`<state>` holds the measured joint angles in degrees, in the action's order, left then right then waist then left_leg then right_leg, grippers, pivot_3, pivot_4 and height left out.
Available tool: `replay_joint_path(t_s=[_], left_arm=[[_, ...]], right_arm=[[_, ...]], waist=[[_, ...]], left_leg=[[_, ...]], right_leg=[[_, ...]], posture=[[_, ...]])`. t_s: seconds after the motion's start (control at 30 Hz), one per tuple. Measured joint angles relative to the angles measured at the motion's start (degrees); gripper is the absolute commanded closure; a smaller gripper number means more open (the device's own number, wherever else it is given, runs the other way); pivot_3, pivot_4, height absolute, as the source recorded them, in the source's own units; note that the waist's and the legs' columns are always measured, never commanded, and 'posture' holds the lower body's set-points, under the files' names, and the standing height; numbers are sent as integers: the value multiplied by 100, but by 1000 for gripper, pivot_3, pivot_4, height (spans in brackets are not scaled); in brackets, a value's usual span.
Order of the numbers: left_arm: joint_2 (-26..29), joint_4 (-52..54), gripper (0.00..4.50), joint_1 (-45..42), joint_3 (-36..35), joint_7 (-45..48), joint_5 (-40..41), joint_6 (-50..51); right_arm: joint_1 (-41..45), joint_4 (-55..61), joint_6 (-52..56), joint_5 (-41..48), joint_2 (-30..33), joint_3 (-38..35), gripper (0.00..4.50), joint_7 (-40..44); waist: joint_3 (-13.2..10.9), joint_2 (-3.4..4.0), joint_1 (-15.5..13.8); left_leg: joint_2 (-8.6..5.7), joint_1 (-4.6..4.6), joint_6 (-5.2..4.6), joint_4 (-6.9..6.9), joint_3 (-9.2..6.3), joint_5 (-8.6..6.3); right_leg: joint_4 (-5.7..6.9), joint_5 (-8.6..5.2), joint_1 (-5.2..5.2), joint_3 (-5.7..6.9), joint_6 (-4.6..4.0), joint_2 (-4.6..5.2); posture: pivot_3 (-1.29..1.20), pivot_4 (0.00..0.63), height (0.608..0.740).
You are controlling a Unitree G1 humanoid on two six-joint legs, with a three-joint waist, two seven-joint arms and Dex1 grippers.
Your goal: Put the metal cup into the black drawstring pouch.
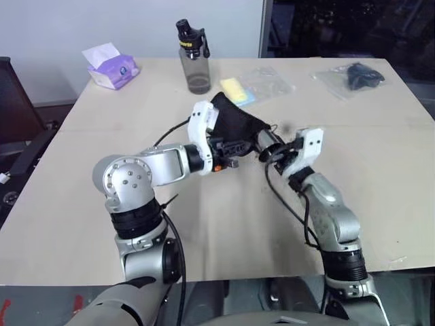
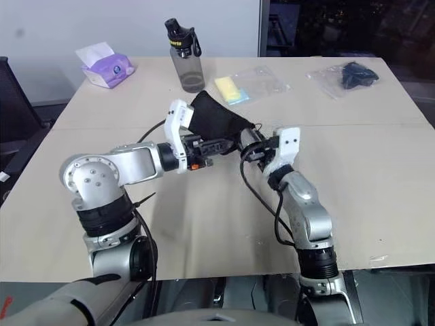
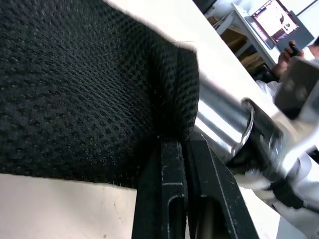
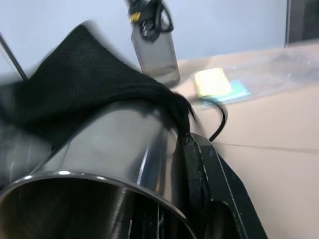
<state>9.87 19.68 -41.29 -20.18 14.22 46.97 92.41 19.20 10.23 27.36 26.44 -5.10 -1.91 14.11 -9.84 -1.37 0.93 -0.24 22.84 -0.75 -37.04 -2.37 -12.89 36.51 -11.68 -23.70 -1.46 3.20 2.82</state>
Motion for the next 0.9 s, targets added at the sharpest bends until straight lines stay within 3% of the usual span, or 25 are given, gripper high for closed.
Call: replay_joint_path(t_s=[0.23,0.33,0.4,0.53,0.6,0.77,0.9], left_arm=[[-15,6,4500,104,-67,40,405,-4],[-31,4,4500,95,-152,39,527,-4],[-55,-26,4500,54,-277,16,603,0],[-132,-117,4500,-93,-427,-49,689,0],[-192,-115,4500,-93,-435,-83,727,0],[-350,-108,4500,-51,-433,-218,735,0],[-370,62,4500,50,-465,-206,854,-56]], right_arm=[[233,-241,906,1090,-198,-570,4470,-393],[354,-305,740,727,131,-233,4470,-305],[482,-460,-238,-576,1108,786,4470,172],[749,-930,-1978,-2443,2026,2034,4470,500],[937,-1099,-2541,-3058,2153,2333,4470,502],[1230,-1496,-3049,-3774,1991,2465,4470,337],[1145,-1557,-2437,-2806,863,1677,4470,48]], waist=[[-2,4,6],[-3,5,20],[-5,5,23],[-7,0,70],[-9,-2,103],[-11,-6,119],[-16,-12,122]], left_leg=[[-1,0,-1,4,4,0],[-3,0,-1,4,10,0],[-7,2,-1,5,13,0],[-6,2,1,12,17,1],[-5,1,4,17,16,2],[-3,0,22,22,9,13],[2,-1,17,29,-11,10]], right_leg=[[-2,-1,0,1,-3,0],[-3,-6,-1,0,-8,0],[-13,-8,0,0,-5,1],[-19,-5,0,-3,11,1],[-20,0,-1,-5,5,1],[-19,1,-1,-3,2,1],[-17,2,-3,-2,1,0]], posture=[[0,150,740],[0,150,740],[0,150,740],[0,150,740],[0,150,740],[0,150,740],[0,150,740]])
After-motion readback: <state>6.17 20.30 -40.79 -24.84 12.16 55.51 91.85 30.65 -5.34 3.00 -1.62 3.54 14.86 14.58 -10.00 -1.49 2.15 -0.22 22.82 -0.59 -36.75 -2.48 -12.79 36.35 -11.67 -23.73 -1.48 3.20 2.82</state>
